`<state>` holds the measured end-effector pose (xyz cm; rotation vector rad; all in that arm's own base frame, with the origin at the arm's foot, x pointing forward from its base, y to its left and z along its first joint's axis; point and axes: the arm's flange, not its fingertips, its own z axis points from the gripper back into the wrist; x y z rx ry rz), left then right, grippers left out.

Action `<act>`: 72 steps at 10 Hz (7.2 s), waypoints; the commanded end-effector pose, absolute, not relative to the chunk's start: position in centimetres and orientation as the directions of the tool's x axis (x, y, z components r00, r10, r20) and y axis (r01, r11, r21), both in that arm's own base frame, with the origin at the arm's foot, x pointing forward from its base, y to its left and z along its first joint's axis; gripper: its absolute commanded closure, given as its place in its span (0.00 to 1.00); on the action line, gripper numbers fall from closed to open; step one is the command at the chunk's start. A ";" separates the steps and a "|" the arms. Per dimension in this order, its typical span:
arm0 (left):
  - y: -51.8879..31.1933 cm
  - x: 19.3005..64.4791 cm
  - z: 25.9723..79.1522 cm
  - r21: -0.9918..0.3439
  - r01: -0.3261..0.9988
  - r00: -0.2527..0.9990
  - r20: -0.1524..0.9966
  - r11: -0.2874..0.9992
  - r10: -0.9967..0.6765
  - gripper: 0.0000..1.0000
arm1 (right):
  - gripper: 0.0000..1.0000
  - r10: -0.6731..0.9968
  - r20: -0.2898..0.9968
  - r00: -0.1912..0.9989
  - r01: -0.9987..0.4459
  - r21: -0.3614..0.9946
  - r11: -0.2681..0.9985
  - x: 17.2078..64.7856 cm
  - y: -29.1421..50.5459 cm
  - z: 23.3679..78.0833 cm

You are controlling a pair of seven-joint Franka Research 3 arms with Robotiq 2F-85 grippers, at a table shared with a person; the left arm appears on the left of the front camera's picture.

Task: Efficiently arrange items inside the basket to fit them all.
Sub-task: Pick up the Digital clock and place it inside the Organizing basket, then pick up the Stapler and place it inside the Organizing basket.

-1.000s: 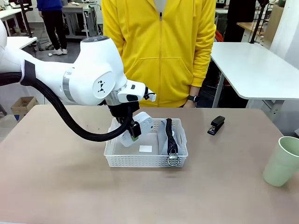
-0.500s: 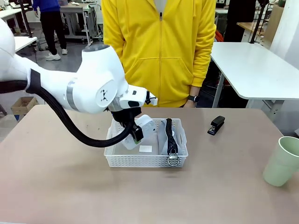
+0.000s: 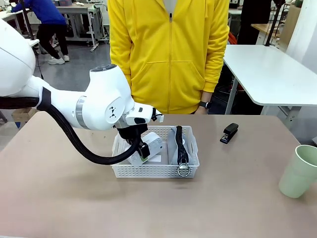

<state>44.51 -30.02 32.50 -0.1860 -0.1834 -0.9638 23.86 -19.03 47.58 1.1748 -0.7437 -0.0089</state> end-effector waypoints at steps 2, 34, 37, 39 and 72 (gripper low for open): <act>-29.9 44.4 31.1 -0.089 0.825 0.564 0.159 0.558 -0.810 0.48 | 0.00 -0.383 0.545 0.746 -0.392 0.824 0.409 24.1 -19.1 47.7; 10.6 33.0 38.8 -0.749 0.660 0.745 0.643 0.060 -0.179 0.00 | 0.00 -0.383 0.545 0.746 -0.392 0.824 0.409 24.1 -19.1 47.7; 10.6 33.0 38.8 -0.749 0.660 0.745 0.643 0.060 -0.179 0.00 | 0.00 -0.383 0.545 0.746 -0.392 0.824 0.409 24.1 -19.1 47.7; 10.6 33.0 38.8 -0.749 0.660 0.745 0.643 0.060 -0.179 0.00 | 0.00 -0.383 0.545 0.746 -0.392 0.824 0.409 24.1 -19.1 47.7; 10.6 33.0 38.8 -0.749 0.660 0.745 0.643 0.060 -0.179 0.00 | 0.00 0.039 0.018 0.999 -0.040 0.121 0.992 53.5 7.0 39.5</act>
